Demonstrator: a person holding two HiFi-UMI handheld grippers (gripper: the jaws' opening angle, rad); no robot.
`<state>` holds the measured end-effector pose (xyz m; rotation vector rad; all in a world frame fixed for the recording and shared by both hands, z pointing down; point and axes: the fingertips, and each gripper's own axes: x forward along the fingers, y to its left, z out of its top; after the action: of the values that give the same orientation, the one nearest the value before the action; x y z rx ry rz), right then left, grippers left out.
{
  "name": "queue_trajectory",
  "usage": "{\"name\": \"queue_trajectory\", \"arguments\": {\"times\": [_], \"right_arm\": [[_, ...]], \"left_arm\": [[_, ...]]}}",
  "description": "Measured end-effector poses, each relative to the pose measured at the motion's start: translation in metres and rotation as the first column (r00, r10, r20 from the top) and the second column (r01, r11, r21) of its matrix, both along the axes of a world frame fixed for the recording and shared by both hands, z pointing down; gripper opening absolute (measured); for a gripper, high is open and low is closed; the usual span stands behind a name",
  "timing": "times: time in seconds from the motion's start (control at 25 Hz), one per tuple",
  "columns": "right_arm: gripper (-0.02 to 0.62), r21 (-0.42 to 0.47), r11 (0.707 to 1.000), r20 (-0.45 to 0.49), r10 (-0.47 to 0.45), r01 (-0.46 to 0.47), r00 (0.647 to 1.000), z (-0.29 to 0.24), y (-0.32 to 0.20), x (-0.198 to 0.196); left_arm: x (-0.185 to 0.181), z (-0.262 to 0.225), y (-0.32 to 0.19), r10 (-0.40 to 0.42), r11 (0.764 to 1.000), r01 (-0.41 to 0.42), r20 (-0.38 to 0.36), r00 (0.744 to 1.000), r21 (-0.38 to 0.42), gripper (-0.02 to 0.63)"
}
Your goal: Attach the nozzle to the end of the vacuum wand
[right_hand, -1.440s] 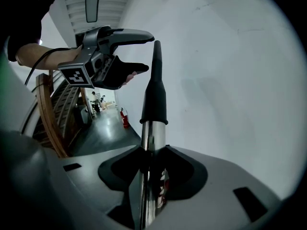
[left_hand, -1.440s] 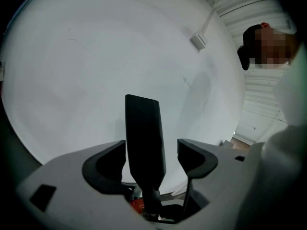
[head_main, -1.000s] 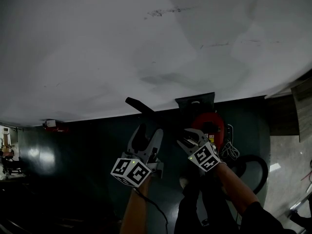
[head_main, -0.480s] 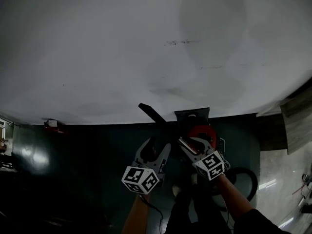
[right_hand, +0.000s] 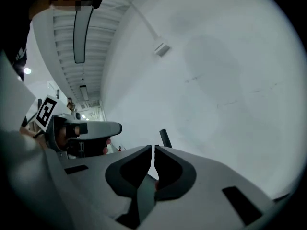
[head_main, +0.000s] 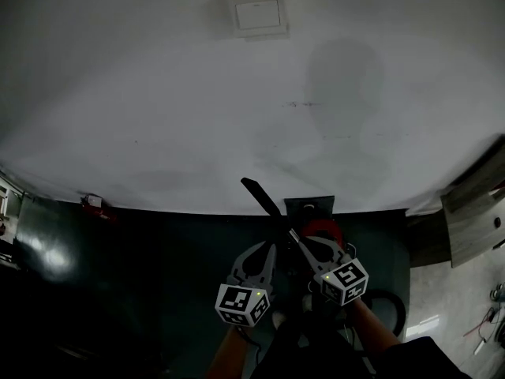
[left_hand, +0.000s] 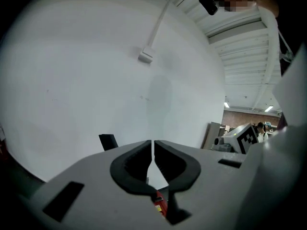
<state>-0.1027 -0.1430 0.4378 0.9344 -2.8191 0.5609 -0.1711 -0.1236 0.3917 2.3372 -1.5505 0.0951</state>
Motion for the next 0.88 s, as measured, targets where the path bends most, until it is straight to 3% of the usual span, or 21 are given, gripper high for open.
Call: {"name": "queue_trajectory", "arguments": {"times": [0.36,0.88], "right_arm": [[0.018,0.059,0.998,0.088,0.019,-0.025,0.996,-0.067,0.027,0.014],[0.017,0.069,0.997,0.138,0.031,-0.041,0.990,-0.088,0.045,0.009]], "left_arm": [[0.008,-0.046,0.032,0.000,0.995,0.000,0.001,1.000,0.098,0.003],[0.006,-0.060,0.053,-0.024,0.991,0.026,-0.012,1.000,0.132,0.003]]}}
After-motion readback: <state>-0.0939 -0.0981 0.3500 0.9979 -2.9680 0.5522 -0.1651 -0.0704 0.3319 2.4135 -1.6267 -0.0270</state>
